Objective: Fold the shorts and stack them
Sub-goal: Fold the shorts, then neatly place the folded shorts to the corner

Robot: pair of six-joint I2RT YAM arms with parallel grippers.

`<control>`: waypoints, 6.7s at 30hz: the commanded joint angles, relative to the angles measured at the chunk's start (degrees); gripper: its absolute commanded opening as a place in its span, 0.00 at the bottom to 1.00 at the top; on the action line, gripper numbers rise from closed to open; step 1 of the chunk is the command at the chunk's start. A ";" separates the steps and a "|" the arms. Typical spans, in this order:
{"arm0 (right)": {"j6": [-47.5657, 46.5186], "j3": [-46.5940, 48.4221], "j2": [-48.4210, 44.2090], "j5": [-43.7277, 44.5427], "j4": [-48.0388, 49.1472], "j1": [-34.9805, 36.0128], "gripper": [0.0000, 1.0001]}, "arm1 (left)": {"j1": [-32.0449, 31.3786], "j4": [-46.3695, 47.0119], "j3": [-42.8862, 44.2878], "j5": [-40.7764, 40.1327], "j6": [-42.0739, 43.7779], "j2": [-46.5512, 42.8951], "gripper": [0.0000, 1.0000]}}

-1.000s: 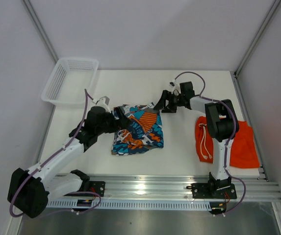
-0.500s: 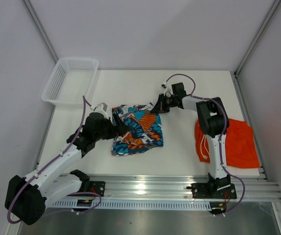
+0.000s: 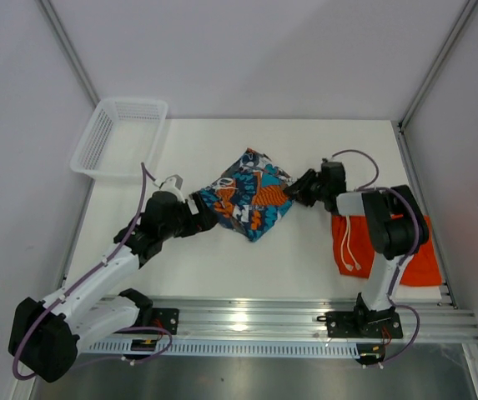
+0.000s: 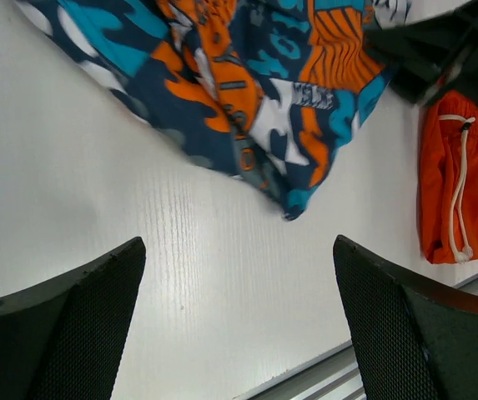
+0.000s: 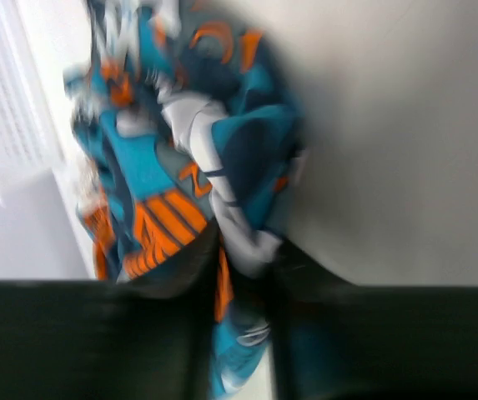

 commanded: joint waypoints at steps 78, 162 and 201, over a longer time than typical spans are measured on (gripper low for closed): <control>-31.66 20.67 7.43 -17.47 -28.69 6.14 0.68 | 20.76 28.25 4.06 15.40 8.02 29.06 0.97; -27.61 6.88 -41.42 44.99 -60.57 -6.08 0.00 | -30.74 17.18 46.23 -15.70 -3.24 53.31 0.00; -26.38 -7.01 -46.26 50.45 -49.94 -29.64 0.01 | -43.49 32.13 56.79 -15.62 -6.40 73.10 0.00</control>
